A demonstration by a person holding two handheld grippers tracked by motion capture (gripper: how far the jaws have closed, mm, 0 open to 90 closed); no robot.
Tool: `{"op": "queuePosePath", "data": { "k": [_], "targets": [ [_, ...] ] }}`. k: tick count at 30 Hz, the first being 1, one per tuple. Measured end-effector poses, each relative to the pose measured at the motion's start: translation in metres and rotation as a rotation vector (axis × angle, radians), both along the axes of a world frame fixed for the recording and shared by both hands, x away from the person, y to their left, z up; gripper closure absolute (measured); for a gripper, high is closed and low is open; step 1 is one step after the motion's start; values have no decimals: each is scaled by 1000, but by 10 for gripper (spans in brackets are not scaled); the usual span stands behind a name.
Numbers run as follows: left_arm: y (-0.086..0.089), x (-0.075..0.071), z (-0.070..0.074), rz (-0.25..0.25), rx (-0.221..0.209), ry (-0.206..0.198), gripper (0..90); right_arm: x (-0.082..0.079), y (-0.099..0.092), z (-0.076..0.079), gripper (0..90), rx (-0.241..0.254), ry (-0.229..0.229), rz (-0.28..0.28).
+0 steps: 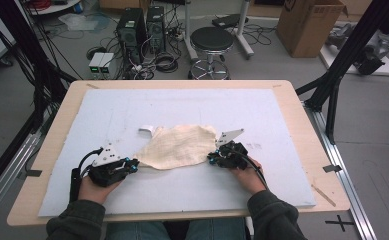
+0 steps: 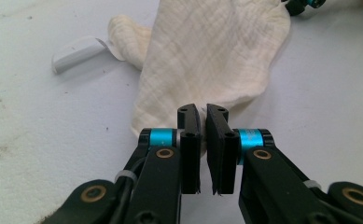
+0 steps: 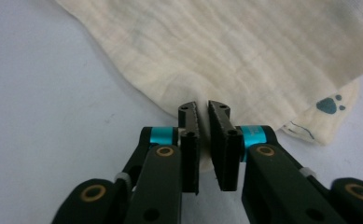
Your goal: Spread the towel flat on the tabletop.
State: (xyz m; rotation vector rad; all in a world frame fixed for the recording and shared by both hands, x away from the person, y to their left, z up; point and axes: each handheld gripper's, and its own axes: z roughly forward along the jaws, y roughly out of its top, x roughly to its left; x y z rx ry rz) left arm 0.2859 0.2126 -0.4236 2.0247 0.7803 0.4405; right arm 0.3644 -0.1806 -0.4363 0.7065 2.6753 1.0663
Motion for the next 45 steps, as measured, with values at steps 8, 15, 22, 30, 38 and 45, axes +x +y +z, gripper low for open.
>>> {"op": "queuePosePath", "data": {
  "k": [8,15,22,30,38,45],
  "targets": [
    [-1,-6,3,-9,-8,-20,836,-10,-5,10,853,30,13,36],
    [-4,-21,7,-34,-7,-37,836,-30,-17,23,853,70,2,68],
    [-6,-36,8,-60,9,-40,836,-50,-35,31,852,96,3,78],
    [-10,-52,4,-118,42,7,836,-75,-42,29,851,74,33,112],
    [-12,-56,2,-158,24,42,718,-85,-45,23,788,66,70,128],
    [-2,-49,10,-120,-46,32,617,-81,-48,37,641,137,58,130]
  ]
}}
